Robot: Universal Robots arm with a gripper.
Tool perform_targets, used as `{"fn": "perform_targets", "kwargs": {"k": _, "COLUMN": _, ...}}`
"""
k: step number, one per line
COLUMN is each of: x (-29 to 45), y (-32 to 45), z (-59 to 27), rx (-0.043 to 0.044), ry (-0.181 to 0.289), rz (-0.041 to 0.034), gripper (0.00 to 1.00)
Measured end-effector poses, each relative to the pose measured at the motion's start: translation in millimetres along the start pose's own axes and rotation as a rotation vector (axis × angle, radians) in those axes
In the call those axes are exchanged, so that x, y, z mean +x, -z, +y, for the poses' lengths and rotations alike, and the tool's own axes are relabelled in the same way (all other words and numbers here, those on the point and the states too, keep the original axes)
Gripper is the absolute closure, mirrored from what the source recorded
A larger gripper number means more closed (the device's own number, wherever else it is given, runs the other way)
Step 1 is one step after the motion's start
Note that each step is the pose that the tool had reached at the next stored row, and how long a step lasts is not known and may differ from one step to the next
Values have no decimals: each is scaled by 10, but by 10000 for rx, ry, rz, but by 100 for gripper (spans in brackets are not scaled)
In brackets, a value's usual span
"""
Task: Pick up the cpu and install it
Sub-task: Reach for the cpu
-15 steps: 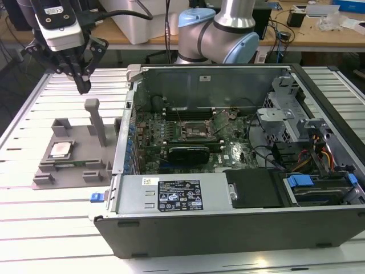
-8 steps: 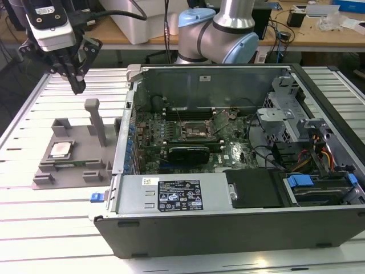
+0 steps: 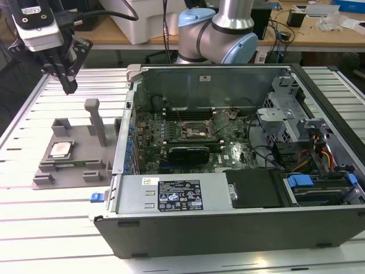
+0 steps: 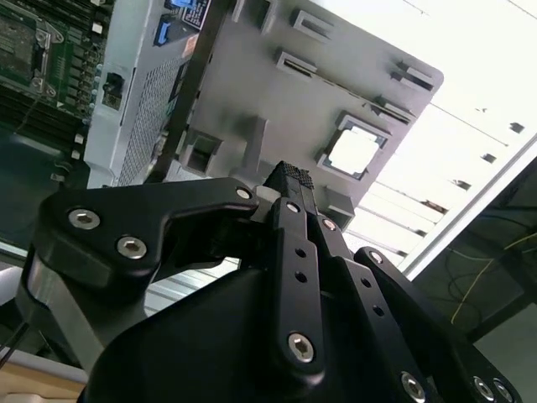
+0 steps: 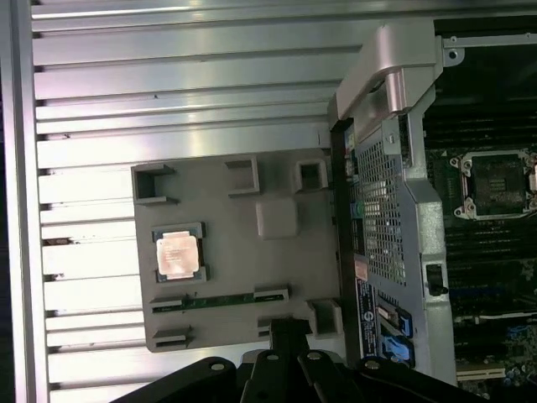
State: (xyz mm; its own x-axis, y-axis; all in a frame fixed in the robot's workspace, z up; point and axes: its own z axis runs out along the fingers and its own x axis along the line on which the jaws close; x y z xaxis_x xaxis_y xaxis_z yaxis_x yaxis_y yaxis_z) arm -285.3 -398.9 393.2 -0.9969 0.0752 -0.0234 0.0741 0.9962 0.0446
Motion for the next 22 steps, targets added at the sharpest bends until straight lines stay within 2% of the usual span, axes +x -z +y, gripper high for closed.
{"fn": "perform_targets", "kwargs": {"k": 8, "x": 128, "y": 4, "z": -9, "rx": 1, "ry": -1, "rz": 1, "gripper": 89}}
{"fn": "perform_targets", "kwargs": {"k": 12, "x": 236, "y": 6, "z": -17, "rx": 0, "ry": -1, "rz": 0, "gripper": 89}}
{"fn": "perform_targets", "kwargs": {"k": 19, "x": 484, "y": 12, "z": -35, "rx": 1, "ry": -2, "rz": 1, "gripper": 89}}
{"fn": "perform_targets", "kwargs": {"k": 22, "x": 549, "y": 13, "z": -41, "rx": 1, "ry": 0, "rz": 1, "gripper": 89}}
